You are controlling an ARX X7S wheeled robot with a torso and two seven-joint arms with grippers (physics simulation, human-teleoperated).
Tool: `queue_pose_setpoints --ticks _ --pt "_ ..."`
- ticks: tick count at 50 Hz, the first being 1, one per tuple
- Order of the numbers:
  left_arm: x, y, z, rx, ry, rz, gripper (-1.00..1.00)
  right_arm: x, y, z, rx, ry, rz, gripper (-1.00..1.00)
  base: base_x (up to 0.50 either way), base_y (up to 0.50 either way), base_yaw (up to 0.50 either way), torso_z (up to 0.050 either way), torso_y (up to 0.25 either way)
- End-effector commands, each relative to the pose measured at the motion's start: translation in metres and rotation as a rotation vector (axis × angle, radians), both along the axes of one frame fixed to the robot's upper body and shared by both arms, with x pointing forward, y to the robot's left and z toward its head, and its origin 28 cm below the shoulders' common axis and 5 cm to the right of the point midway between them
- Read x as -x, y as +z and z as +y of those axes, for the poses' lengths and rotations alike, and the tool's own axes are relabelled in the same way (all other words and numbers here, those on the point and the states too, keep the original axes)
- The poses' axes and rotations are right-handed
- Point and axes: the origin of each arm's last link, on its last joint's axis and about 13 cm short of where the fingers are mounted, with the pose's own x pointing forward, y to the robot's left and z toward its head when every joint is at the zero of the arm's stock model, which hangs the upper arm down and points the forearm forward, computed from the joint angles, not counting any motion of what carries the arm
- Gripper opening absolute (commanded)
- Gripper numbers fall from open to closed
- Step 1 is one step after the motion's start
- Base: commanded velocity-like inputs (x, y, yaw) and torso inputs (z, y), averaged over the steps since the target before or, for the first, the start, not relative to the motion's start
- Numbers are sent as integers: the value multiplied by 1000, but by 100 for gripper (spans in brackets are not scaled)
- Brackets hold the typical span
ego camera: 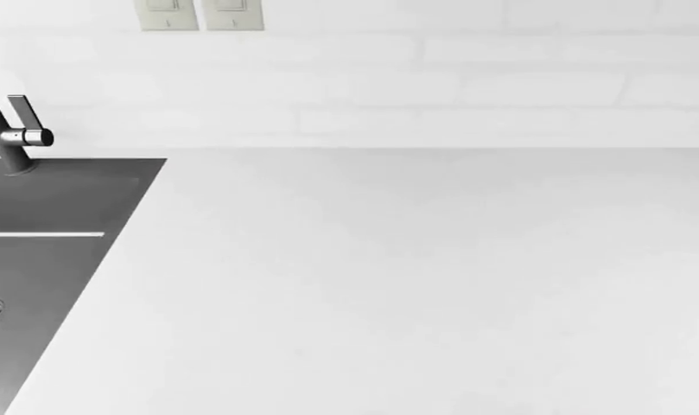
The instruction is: Pick and place the shaker into the drawer. Then close the cabinet.
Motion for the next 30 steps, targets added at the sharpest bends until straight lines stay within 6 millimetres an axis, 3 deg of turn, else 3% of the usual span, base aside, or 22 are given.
queue_pose_setpoints --ticks 1,5,9,13,16,22,30 --pt "-1 -8 -6 1 -12 -2 -100 -9 -28 -11 -19 22 125 -100 0 0 -7 0 0" --pt "3 -8 -4 11 -23 -3 -100 -3 -16 -10 -22 20 65 -100 0 0 -7 0 0" --pt "13 -3 0 29 -52 -18 -100 15 8 -7 5 5 -79 -100 0 0 -4 0 0" --pt "42 8 3 45 -125 -60 -100 53 46 4 107 -20 -313 -100 0 0 0 0 0" --pt "58 11 5 56 -168 -86 -100 85 60 13 174 -36 -462 -100 0 0 0 0 0" --pt "61 6 6 67 -219 -94 -100 120 66 31 347 -70 -619 -100 0 0 0 0 0" --pt "76 -2 6 61 -277 -109 -100 127 47 37 424 -106 -668 -100 -216 0 0 0 0"
